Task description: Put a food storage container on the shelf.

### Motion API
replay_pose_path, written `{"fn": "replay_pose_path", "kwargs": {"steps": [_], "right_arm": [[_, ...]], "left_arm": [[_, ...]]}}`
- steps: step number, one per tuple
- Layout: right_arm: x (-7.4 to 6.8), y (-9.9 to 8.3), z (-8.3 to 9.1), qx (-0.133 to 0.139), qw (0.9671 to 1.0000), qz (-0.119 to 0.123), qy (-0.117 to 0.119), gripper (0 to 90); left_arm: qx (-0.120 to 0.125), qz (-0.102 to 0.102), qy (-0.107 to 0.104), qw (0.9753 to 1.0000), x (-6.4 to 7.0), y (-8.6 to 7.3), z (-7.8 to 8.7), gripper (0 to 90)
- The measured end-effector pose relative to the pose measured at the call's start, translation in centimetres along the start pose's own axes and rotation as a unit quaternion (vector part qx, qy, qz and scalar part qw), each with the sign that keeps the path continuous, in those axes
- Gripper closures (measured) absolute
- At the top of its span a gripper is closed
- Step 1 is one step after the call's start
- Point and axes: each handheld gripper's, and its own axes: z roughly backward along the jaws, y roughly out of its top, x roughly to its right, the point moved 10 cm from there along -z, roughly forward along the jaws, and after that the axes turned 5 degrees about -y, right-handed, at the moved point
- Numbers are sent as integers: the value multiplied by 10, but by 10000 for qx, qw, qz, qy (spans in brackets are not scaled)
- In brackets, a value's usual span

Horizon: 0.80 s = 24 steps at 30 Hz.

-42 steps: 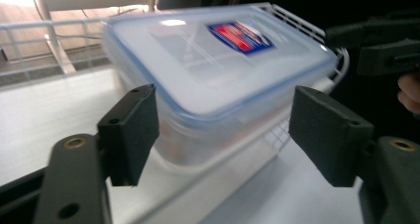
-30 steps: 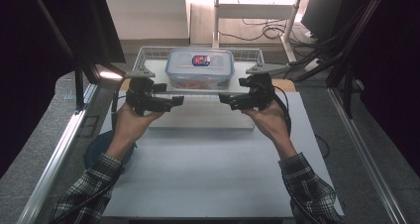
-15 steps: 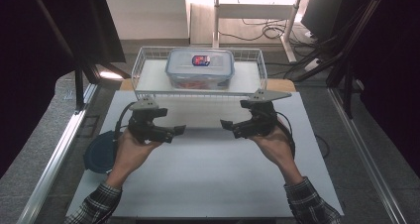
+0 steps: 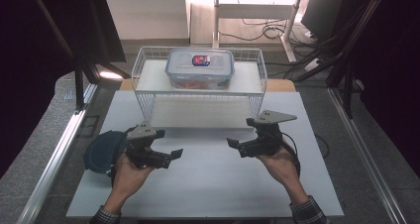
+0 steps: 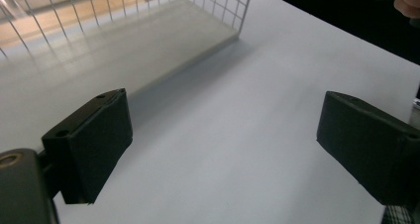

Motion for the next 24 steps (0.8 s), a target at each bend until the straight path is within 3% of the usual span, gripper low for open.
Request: {"fn": "replay_pose_path", "kwargs": {"steps": [2, 12, 19, 22, 24], "right_arm": [[-1, -6, 1, -23, 10000, 5, 7, 12], [-13, -38, 4, -76, 9998, -135, -98, 9], [-22, -55, 5, -57, 9998, -124, -161, 9], [-25, -68, 4, -103, 9998, -116, -160, 12], [-26, -78, 3, -187, 9996, -73, -195, 13]], "left_arm": [[-98, 18, -20, 9999, 1, -6, 1, 88], [-73, -122, 166, 9998, 7, -32, 1, 78], [-134, -184, 164, 9996, 15, -55, -5, 78], [-89, -365, 270, 9989, 17, -68, -9, 80], [-150, -380, 257, 9988, 19, -76, -11, 89]]}}
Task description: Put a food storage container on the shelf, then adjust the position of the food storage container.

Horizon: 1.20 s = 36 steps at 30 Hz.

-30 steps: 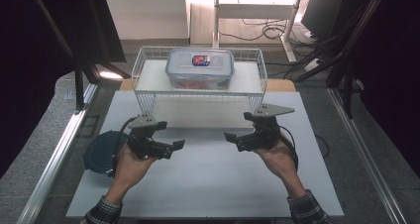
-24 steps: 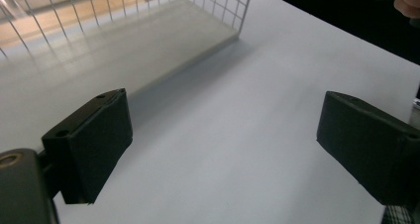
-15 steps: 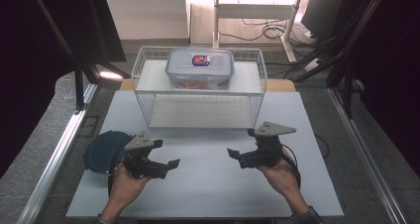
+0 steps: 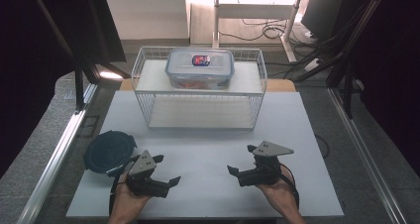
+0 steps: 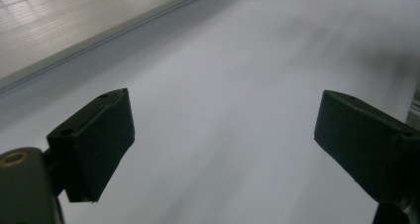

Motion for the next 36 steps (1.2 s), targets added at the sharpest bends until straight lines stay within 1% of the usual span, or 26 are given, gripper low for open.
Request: {"fn": "replay_pose_path", "kwargs": {"steps": [2, 5, 7, 8, 10, 12, 14, 16, 18, 20, 21, 23, 25, 26, 27, 28, 29, 30, 31, 32, 33, 34, 35, 36], "right_arm": [[-2, -10, 0, -37, 10000, -13, 18, 17], [-5, -21, -1, -88, 9999, -103, 77, 20], [-8, -29, -2, -170, 9998, -64, 111, 20], [-8, -32, -2, -211, 9997, -24, 83, 20], [-8, -37, -4, -272, 9996, 60, 53, 20], [-7, -39, -6, -308, 9995, 72, 27, 20], [-6, -40, -7, -346, 9994, 55, 43, 20], [-6, -41, -9, -365, 9993, 88, 31, 21], [-6, -42, -10, -388, 9992, 86, 37, 22], [-6, -43, -11, -412, 9991, 97, 31, 23], [-6, -43, -12, -430, 9990, 103, 27, 24], [-7, -44, -13, -447, 9989, 120, 37, 28], [-8, -44, -13, -437, 9989, 188, 43, 31], [-9, -43, -13, -435, 9988, 199, 46, 32], [-10, -42, -13, -419, 9988, 248, 44, 33], [-10, -42, -12, -417, 9988, 259, 44, 33], [-10, -42, -12, -417, 9988, 260, 46, 34], [-10, -42, -13, -420, 9987, 269, 42, 34], [-10, -42, -13, -427, 9987, 275, 37, 34], [-10, -42, -13, -437, 9986, 293, 30, 35], [-10, -43, -13, -451, 9985, 307, 32, 35], [-10, -43, -13, -456, 9984, 322, 35, 36], [-10, -43, -13, -466, 9983, 336, 37, 37], [-9, -43, -13, -468, 9983, 346, 30, 37]], "left_arm": [[-29, 26, -49, 10000, 3, -7, -3, 89], [-159, 62, -156, 9997, 8, -17, -7, 86], [-280, 22, -178, 9994, 11, -23, -12, 80], [-347, 42, -186, 9992, 11, -24, -13, 79], [-359, 129, -237, 9990, 12, -24, -14, 78], [-339, 204, -295, 9988, 12, -23, -13, 75], [-303, 237, -306, 9988, 11, -21, -11, 65], [-251, 282, -272, 9989, 8, -18, -9, 73], [-255, 269, -182, 9991, 4, -16, -6, 98], [-296, 244, -117, 9992, 0, -14, -3, 161], [-300, 255, -73, 9992, -2, -12, 0, 216], [-280, 331, -76, 9990, -7, -8, 5, 319], [-248, 375, -21, 9990, -14, -4, 10, 406], [-250, 410, 84, 9988, -22, -1, 15, 449], [-239, 443, 151, 9986, -27, 1, 18, 504], [-199, 523, 206, 9982, -35, 2, 23, 547], [-138, 611, 224, 9978, -42, 4, 28, 634], [-86, 677, 226, 9974, -47, 5, 32, 685], [-65, 749, 265, 9968, -57, 5, 38, 749], [-98, 768, 385, 9963, -66, 4, 43, 803], [-112, 767, 520, 9956, -75, 3, 49, 844], [-88, 827, 620, 9946, -84, 2, 54, 877], [-34, 947, 702, 9930, -95, 1, 61, 897], [7, 1009, 770, 9919, -101, 1, 65, 898]]}}
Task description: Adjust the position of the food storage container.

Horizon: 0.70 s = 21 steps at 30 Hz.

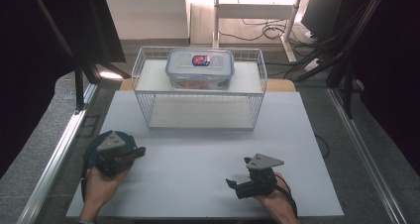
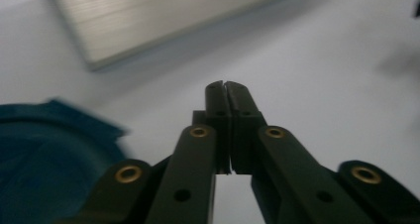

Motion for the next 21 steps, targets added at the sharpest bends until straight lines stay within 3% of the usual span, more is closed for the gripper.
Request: {"fn": "replay_pose_path", "kwargs": {"steps": [2, 4, 7, 10, 11, 12, 17, 19, 21], "right_arm": [[0, 0, 0, -9, 10000, 8, 2, 38], [0, 0, -1, -14, 10000, 16, 0, 39], [0, -1, -2, -75, 9999, 72, -12, 42], [0, -3, -2, -133, 9998, 174, -14, 44], [1, -3, -2, -145, 9997, 177, -19, 45], [2, -3, -3, -140, 9998, 167, -14, 46], [2, -5, -5, -214, 9996, 208, -15, 49], [2, -6, -5, -242, 9994, 249, -20, 50], [2, -7, -6, -268, 9993, 256, -16, 51]], "left_arm": [[29, 133, 248, 9996, -19, -1, 7, 899], [41, 289, 367, 9989, -36, -4, 13, 900], [160, 667, 625, 9957, -66, -11, 28, 900], [345, 956, 963, 9902, -96, -19, 49, 899], [417, 1055, 1141, 9870, -108, -24, 56, 900], [423, 1098, 1221, 9855, -114, -27, 59, 900], [414, 1430, 1736, 9735, -147, -52, 69, 900], [341, 1460, 1788, 9724, -153, -59, 66, 900], [304, 1469, 1699, 9740, -154, -62, 60, 900]]}}
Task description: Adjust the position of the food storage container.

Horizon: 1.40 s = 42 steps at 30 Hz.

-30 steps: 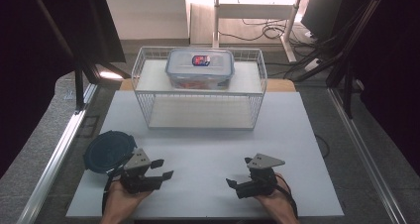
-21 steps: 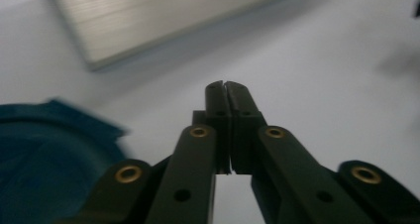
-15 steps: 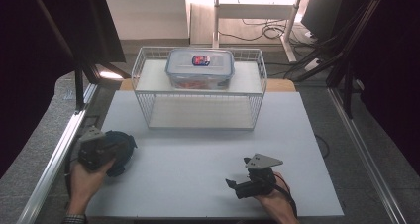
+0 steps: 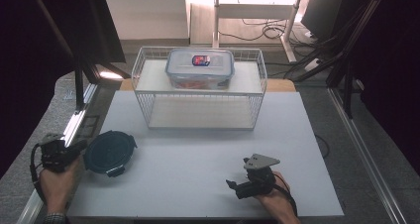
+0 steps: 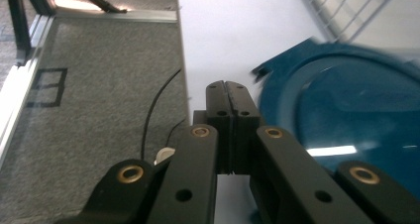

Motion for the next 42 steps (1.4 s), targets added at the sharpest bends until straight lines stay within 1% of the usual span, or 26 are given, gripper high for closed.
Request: {"fn": "replay_pose_path", "kwargs": {"steps": [2, 4, 6, 8, 10, 15, 16, 17, 19, 22, 23, 24, 25, 27, 29, 31, 32, 33, 34, 35, 36, 37, 38, 40, 42], "right_arm": [[0, -1, -1, -29, 10000, 4, 10, 52], [0, -1, -1, -47, 10000, 34, 5, 52], [0, -1, -2, -57, 10000, 44, 9, 53], [0, -1, -3, -63, 10000, 40, 12, 54], [0, -2, -3, -92, 9999, 53, 2, 54], [0, -3, -5, -146, 9999, 87, -13, 55], [0, -3, -5, -152, 9998, 88, -12, 55], [0, -3, -5, -162, 9998, 88, -17, 55], [0, -4, -6, -188, 9998, 86, -16, 56], [1, -5, -6, -207, 9997, 94, -18, 56], [1, -5, -6, -214, 9997, 92, -16, 56], [1, -6, -6, -219, 9997, 96, -18, 56], [1, -6, -6, -224, 9997, 98, -19, 56], [1, -6, -6, -233, 9997, 111, -24, 57], [1, -7, -6, -242, 9996, 111, -28, 56], [1, -7, -5, -244, 9996, 116, -33, 56], [2, -7, -5, -236, 9996, 122, -39, 57], [2, -7, -4, -229, 9997, 111, -45, 57], [3, -8, -3, -226, 9997, 113, -53, 57], [4, -8, -2, -233, 9997, 91, -67, 57], [4, -9, -2, -232, 9997, 75, -68, 57], [5, -9, -2, -236, 9997, 65, -76, 57], [6, -10, -2, -249, 9996, 57, -88, 58], [6, -10, -3, -271, 9996, 42, -92, 58], [5, -11, -3, -281, 9995, 78, -96, 58]], "left_arm": [[-40, -21, 62, 10000, 0, 0, -3, 900], [-64, 10, 85, 9999, 1, 0, -5, 900], [-62, 125, -8, 9999, 1, -1, -6, 900], [-70, 165, -66, 9998, 4, -1, -8, 900], [-88, 201, -152, 9996, 10, -1, -11, 900], [-212, 4, -226, 9995, 37, 1, -21, 900], [-255, -37, -255, 9993, 44, 1, -23, 900], [-284, -63, -334, 9990, 51, 1, -26, 900], [-353, -116, -531, 9979, 69, 0, -32, 900], [-455, -219, -667, 9965, 88, 0, -38, 900], [-494, -281, -739, 9956, 97, -1, -40, 900], [-511, -304, -786, 9951, 102, -1, -42, 900], [-560, -363, -864, 9940, 110, -3, -43, 900], [-569, -418, -949, 9930, 120, -4, -46, 900], [-574, -527, -918, 9927, 123, -4, -46, 900], [-586, -592, -938, 9921, 122, -4, -45, 900], [-586, -649, -830, 9927, 118, -5, -44, 900], [-616, -738, -676, 9931, 114, -7, -42, 900], [-661, -836, -548, 9928, 109, -9, -40, 900], [-703, -843, -510, 9927, 105, -12, -36, 900], [-744, -796, -551, 9925, 104, -15, -34, 900], [-779, -695, -619, 9926, 102, -22, -29, 900], [-843, -663, -645, 9921, 102, -28, -26, 900], [-926, -640, -676, 9913, 103, -37, -19, 900], [-919, -579, -751, 9912, 107, -41, -13, 900]]}}
